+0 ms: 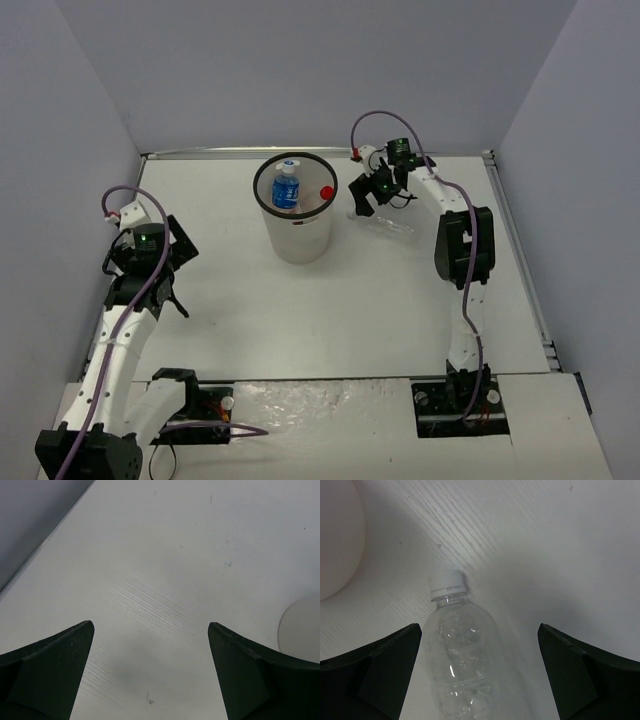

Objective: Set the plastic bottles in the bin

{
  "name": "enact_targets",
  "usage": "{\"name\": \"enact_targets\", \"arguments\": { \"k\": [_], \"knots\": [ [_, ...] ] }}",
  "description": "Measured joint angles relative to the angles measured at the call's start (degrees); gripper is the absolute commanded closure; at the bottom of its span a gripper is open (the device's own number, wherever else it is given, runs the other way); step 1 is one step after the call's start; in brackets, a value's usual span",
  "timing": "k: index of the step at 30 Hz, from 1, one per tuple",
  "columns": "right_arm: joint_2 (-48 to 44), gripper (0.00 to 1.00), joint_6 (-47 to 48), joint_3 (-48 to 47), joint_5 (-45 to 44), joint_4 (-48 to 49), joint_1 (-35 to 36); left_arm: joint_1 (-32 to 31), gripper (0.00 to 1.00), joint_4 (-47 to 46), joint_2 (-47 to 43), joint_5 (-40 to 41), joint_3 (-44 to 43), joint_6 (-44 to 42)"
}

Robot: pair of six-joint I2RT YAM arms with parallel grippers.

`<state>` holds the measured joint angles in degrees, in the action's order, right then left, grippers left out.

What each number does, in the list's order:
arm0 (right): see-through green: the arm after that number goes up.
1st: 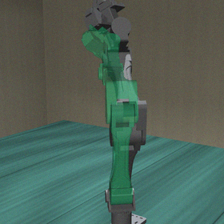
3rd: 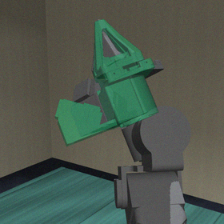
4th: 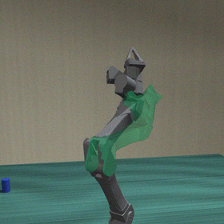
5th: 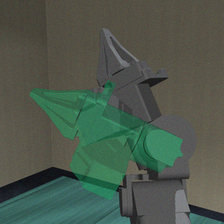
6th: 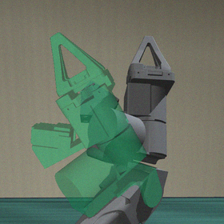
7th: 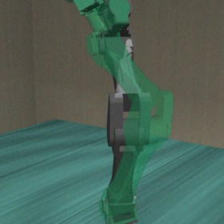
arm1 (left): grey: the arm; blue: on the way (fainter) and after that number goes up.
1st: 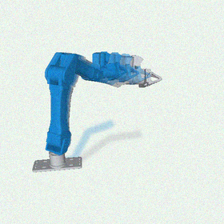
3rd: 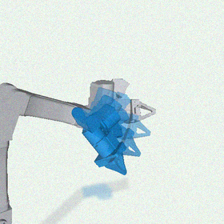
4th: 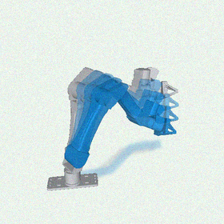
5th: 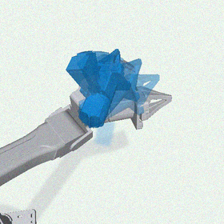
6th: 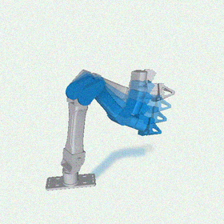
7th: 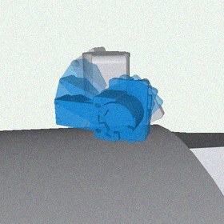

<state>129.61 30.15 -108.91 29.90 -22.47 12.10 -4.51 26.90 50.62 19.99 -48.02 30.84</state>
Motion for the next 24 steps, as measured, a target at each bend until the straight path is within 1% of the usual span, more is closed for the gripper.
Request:
{"name": "enact_targets", "arguments": {
  "k": [2, 5, 9, 10, 12, 13, 14, 15, 16, 18, 24],
  "knots": [
    [1.03, 0.0, 0.01, -0.06, -0.44, -0.07, -0.25, 1.83, 0.03, -0.22, 0.81, -2.73, 0.08, -0.01],
    [2.18, 0.01, 0.49, 0.4, -1.25, -0.26, -0.7, 1.96, 0.03, -0.49, 1.63, -5.33, 0.08, -0.02],
    [2.4, 0.05, 2.42, 2.08, -2.97, -1.76, -1.1, 1.94, 0.03, -0.64, 1.89, -6.89, 0.08, -0.03],
    [2.4, 0.09, 2.88, 2.53, -3.67, -2.14, -1.13, 1.94, 0.03, -0.71, 1.89, -7.09, 0.08, -0.03],
    [2.4, 0.17, 3.45, 3.33, -4.97, -2.81, -1.14, 1.94, 0.03, -0.87, 1.89, -7.4, 0.08, -0.03],
    [2.38, 0.25, 3.75, 3.63, -5.52, -3.01, -1.15, 1.94, 0.03, -0.94, 1.89, -7.58, 0.08, -0.03],
    [2.32, 0.41, 3.83, 3.68, -5.89, -3.06, -1.18, 1.94, 0.03, -1.0, 1.87, -7.73, 0.08, -0.03],
    [2.26, 0.56, 3.75, 3.7, -6.25, -3.22, -1.18, 1.94, 0.03, -1.05, 1.87, -7.77, 0.08, -0.03],
    [2.19, 0.58, 3.61, 3.7, -6.5, -3.39, -1.18, 1.94, 0.03, -1.05, 1.86, -7.86, 0.08, -0.03],
    [1.57, 0.59, 2.88, 3.69, -7.29, -3.54, -1.18, 1.94, 0.03, -1.03, 1.67, -8.0, 0.08, -0.03],
    [-3.12, 0.61, 0.8, 3.19, -11.53, -4.54, -1.18, 1.94, 0.03, -1.47, -0.74, -10.22, 0.65, -0.01]
  ]
}}
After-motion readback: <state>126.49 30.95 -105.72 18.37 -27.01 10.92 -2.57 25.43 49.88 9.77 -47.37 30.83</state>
